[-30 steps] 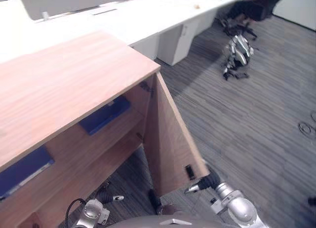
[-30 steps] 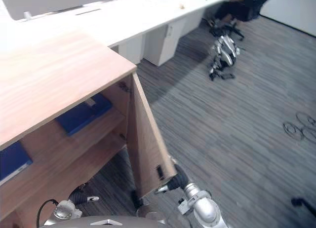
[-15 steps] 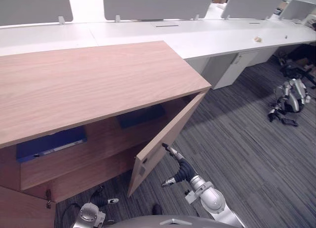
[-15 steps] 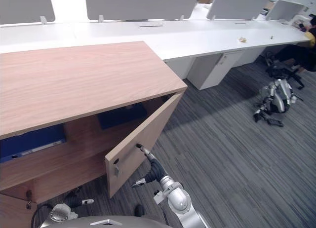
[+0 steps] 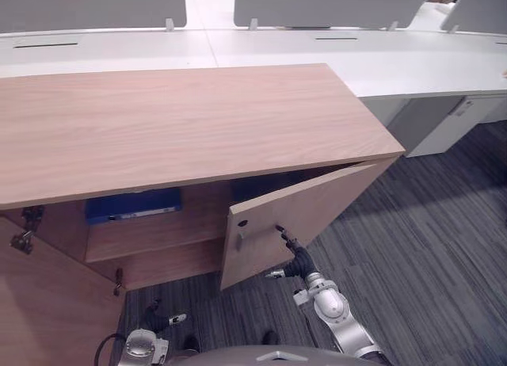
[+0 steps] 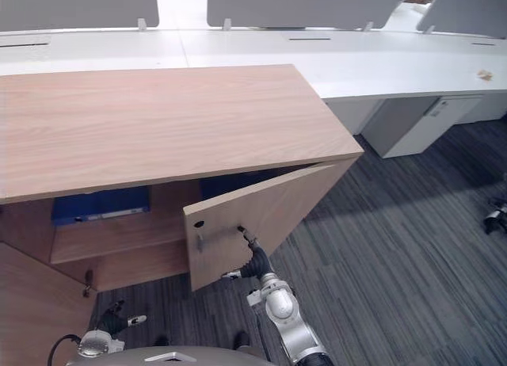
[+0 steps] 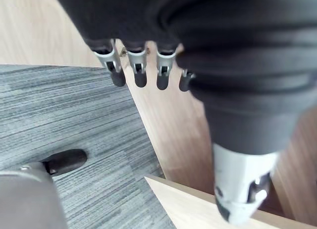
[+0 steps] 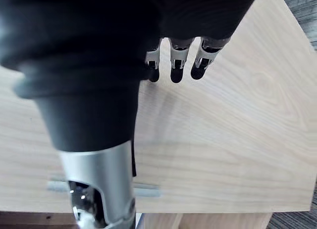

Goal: Walk over to the cabinet, pick up the folder, carry it to the office cabinet, place the folder inside the office cabinet, then close the office cabinet door

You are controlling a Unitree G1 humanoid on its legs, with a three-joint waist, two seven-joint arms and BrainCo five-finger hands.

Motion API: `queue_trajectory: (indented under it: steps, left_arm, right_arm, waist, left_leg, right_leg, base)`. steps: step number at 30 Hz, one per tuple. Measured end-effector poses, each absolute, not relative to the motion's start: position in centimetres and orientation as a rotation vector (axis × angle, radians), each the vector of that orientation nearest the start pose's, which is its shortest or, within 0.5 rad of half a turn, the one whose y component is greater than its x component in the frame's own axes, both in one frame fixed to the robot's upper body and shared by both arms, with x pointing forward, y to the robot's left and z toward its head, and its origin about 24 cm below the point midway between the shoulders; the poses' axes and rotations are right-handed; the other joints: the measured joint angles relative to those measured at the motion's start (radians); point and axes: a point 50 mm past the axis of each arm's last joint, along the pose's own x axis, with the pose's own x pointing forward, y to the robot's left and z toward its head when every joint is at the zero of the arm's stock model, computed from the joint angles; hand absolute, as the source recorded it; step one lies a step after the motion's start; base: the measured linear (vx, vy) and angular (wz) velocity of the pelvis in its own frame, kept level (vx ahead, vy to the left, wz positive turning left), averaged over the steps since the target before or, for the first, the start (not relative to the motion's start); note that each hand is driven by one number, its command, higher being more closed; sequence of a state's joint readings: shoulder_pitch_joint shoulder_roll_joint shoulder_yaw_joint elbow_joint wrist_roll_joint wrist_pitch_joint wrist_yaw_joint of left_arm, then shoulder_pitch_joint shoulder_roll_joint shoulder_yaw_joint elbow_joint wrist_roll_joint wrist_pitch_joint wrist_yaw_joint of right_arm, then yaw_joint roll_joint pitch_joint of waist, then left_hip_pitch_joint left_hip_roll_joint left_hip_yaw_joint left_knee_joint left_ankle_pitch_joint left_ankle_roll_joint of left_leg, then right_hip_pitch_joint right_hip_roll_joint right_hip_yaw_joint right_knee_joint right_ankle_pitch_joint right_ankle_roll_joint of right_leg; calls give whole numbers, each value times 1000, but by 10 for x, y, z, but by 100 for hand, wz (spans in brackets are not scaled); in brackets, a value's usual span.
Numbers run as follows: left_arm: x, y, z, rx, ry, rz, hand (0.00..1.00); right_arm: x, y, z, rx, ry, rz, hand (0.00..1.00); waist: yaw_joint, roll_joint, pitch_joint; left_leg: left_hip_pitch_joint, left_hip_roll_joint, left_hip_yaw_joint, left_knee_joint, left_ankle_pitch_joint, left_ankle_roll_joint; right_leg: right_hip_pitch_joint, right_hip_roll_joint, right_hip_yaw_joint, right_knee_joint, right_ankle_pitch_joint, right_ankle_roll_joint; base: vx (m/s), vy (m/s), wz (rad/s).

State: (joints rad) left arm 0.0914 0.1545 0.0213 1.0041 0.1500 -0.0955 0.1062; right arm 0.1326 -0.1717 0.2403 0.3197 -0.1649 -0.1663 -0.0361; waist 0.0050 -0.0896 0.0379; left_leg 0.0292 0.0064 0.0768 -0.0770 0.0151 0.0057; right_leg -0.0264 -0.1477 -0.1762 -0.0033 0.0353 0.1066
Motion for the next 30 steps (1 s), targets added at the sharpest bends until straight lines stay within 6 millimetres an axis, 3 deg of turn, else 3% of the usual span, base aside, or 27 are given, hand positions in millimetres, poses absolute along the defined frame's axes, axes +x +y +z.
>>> queue_trajectory:
  steps: [5,6,14,19,24,27,30]
  left_arm:
    - [108,211,-151,277,986,127,0]
    - [108,209,-151,269,987,129,0]
    - [109,203,-152,249,984,140,0]
    - [108,204,-152,235,990,150,0]
    - [113,205,-150,215,974,166,0]
    - [116,206,-149,184,964,192,0]
    - [117,207,-149,140,960,231,0]
  right_arm:
    - [186,-155,-76,-327,432,163,0]
    - [178,-161,-89,-318,508,127,0]
    - [136,-186,-129,-282,783,-29,0]
    - [121,-189,-141,-228,875,-97,0]
    - [129,-189,-140,-196,873,-126,0]
    - [128,-194,-140,-141,873,-187,0]
    - [127,-195,-141,-141,878,-193,0]
  waist:
    - [0,25,16]
    - [-1,29,17]
    - [-8,30,19]
    - [-14,26,24]
    - [-14,25,48]
    - [-19,21,67]
    - [-2,23,71]
  left_leg:
    - [6,-2,-25,-1,1,0]
    - [8,0,-26,-1,1,-1]
    - [17,4,-30,-8,3,-4]
    - [25,6,-16,-9,4,-6]
    - [-24,6,1,-7,18,-7]
    - [-71,8,-47,-2,38,-10]
    - [-92,13,-117,-3,57,-26]
  right_leg:
    - [21,-2,-23,0,-10,0]
    - [25,-1,-28,0,-13,0]
    - [33,4,-29,0,-15,-2]
    - [36,6,-17,1,-18,-7]
    - [-78,3,33,118,-53,0]
    - [-118,-2,52,181,-80,14]
    - [-104,13,82,191,-120,11]
  base:
    - [3,-4,17]
    - [1,-12,6]
    - [-4,-3,1]
    - [-49,-4,-5]
    - [-65,-6,-11]
    - [-12,-17,58]
    - [12,-34,72]
